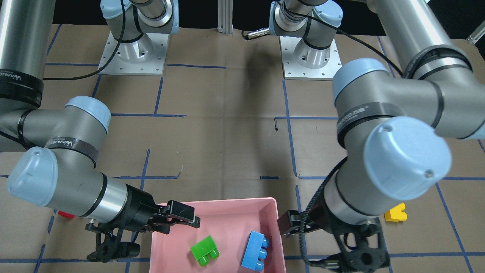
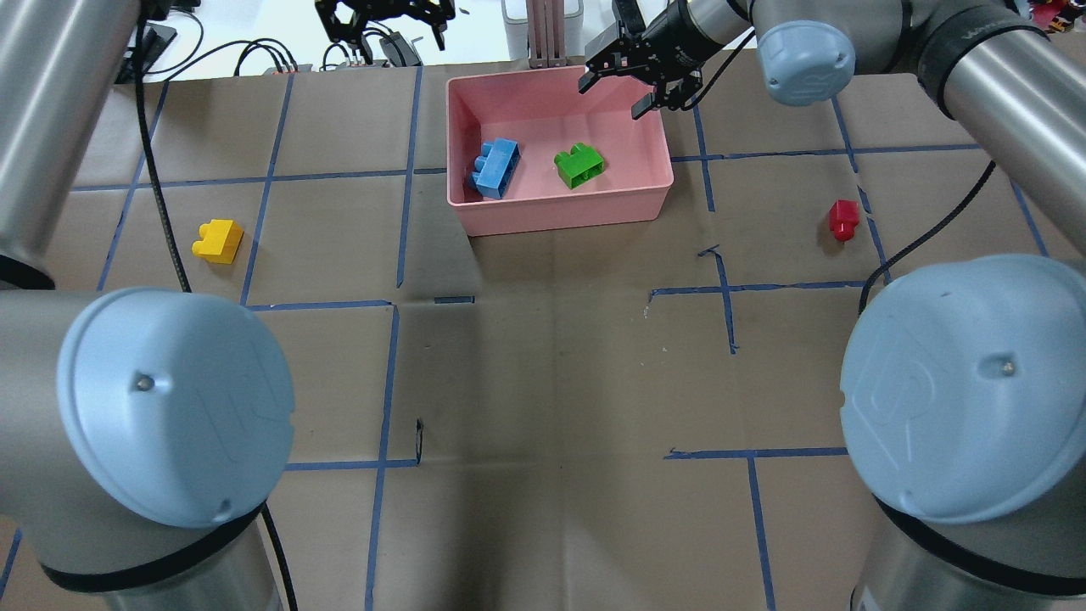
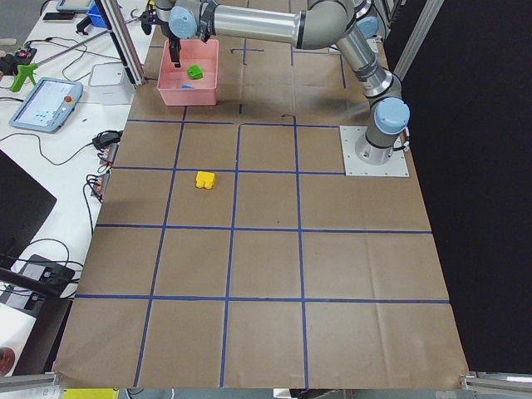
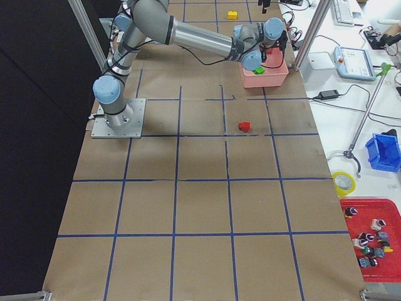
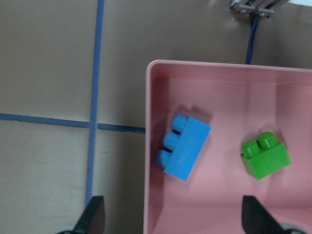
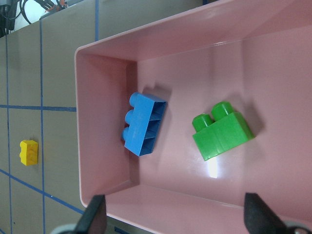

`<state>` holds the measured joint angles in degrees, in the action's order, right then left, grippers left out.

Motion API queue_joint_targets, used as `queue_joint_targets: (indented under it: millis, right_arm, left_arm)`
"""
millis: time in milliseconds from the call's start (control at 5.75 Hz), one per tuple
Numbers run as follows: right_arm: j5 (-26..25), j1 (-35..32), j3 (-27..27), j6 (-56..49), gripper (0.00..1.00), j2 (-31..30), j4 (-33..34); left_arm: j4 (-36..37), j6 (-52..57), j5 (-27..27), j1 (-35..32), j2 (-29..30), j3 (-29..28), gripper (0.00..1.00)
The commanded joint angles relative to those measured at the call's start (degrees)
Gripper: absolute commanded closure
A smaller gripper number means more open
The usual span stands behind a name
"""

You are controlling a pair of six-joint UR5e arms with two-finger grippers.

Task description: Put all blocks into box

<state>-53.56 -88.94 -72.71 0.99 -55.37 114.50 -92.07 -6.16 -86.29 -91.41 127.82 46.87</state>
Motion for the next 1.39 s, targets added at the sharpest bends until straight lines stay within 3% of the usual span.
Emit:
queue_joint_targets:
  millis: [0, 348, 522, 696, 1043, 1217]
  right_arm:
    - [-10.33, 4.45, -0.24, -7.36, 0.01, -3.15, -0.41]
    - [-27.38, 5.79, -0.94, -13.17, 0.01, -4.48, -0.94]
    - [-31.73, 7.1, -1.29, -14.51, 0.01, -4.49, -1.2]
    - [-32.47, 9.98, -3.73, -14.96, 0.02, -4.57, -1.56]
    - [-32.13, 15.61, -13.81, -14.43, 0.1, -7.11, 0.11]
    - [-32.39, 17.73, -18.65, -14.96, 0.1, -6.86, 6.64]
  left_arm:
    - [-6.08, 15.9, -0.28, 8.48, -4.93, 1.89, 0.0]
    - [-5.4, 34.55, -0.19, 19.21, -7.06, 8.13, 0.0]
    - [-4.96, 39.77, -0.19, 23.17, -6.28, 9.46, 0.0]
    - [-4.09, 43.04, -0.28, 25.73, -5.92, 11.99, 0.01]
    - [12.1, 40.55, -0.37, 25.76, -4.96, 21.9, 0.01]
    - [17.4, 37.39, -0.28, 25.49, -4.69, 26.65, 0.01]
